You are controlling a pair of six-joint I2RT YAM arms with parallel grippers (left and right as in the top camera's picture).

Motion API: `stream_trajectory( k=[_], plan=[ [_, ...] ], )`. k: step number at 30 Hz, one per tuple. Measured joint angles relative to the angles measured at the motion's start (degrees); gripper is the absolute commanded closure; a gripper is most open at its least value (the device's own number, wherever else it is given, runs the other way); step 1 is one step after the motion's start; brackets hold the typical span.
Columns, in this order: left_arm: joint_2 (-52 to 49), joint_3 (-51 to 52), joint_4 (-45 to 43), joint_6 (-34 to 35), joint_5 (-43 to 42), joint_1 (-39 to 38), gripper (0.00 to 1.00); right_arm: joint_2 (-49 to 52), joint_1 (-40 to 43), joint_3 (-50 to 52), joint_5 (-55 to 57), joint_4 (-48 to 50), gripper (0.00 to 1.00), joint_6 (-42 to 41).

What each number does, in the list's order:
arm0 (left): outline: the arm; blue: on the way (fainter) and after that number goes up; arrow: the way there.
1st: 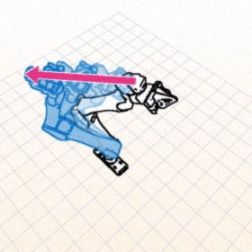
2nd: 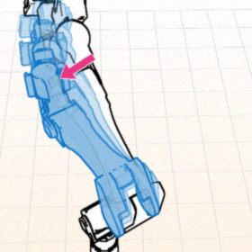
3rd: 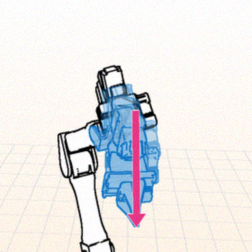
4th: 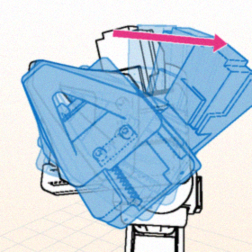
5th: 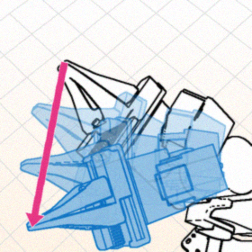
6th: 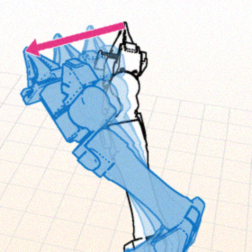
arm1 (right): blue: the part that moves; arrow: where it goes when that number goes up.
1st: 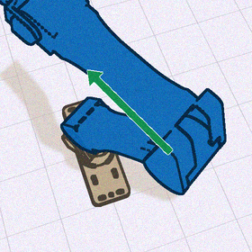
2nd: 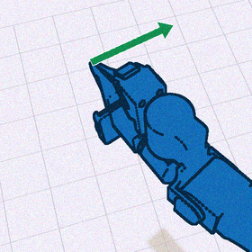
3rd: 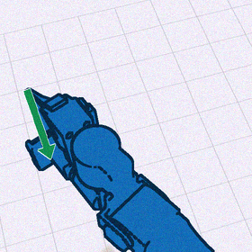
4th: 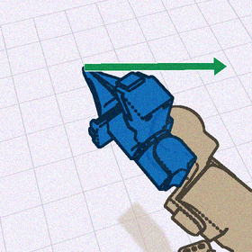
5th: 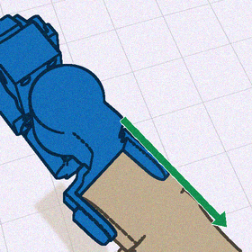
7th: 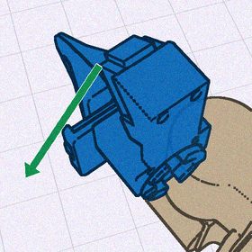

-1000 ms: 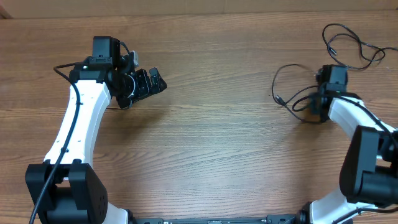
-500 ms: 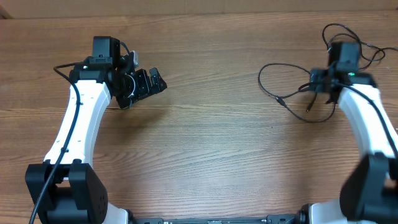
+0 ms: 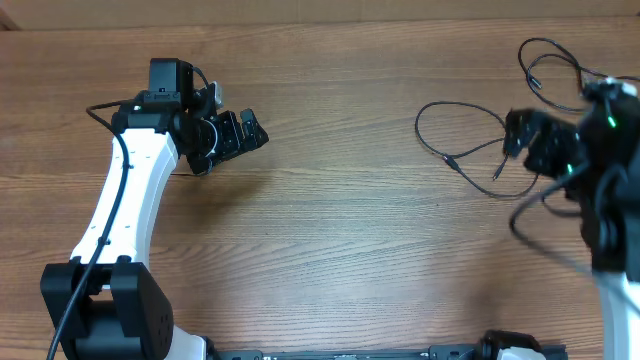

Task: Untangle cables

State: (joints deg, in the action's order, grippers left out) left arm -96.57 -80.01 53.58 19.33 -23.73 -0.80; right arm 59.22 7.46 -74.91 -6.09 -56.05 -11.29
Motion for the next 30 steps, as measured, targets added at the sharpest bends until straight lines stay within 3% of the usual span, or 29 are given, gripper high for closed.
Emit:
stream_trajectory(
  k=[7, 20, 30],
  plan=[
    [0.0, 0.0, 0.0, 0.0, 0.0, 0.0, 0.0, -7.52, 0.0, 0.0, -3.63, -1.86, 0.0, -0.74],
    [0.0, 0.0, 0.0, 0.0, 0.0, 0.0, 0.0, -8.74, 0.0, 1.18, -3.98, -0.87, 0.0, -0.44],
    [0.0, 0.0, 0.0, 0.0, 0.0, 0.0, 0.01, -26.8, -0.07, 21.07, -3.93, 13.75, 0.0, 1.4]
  ],
)
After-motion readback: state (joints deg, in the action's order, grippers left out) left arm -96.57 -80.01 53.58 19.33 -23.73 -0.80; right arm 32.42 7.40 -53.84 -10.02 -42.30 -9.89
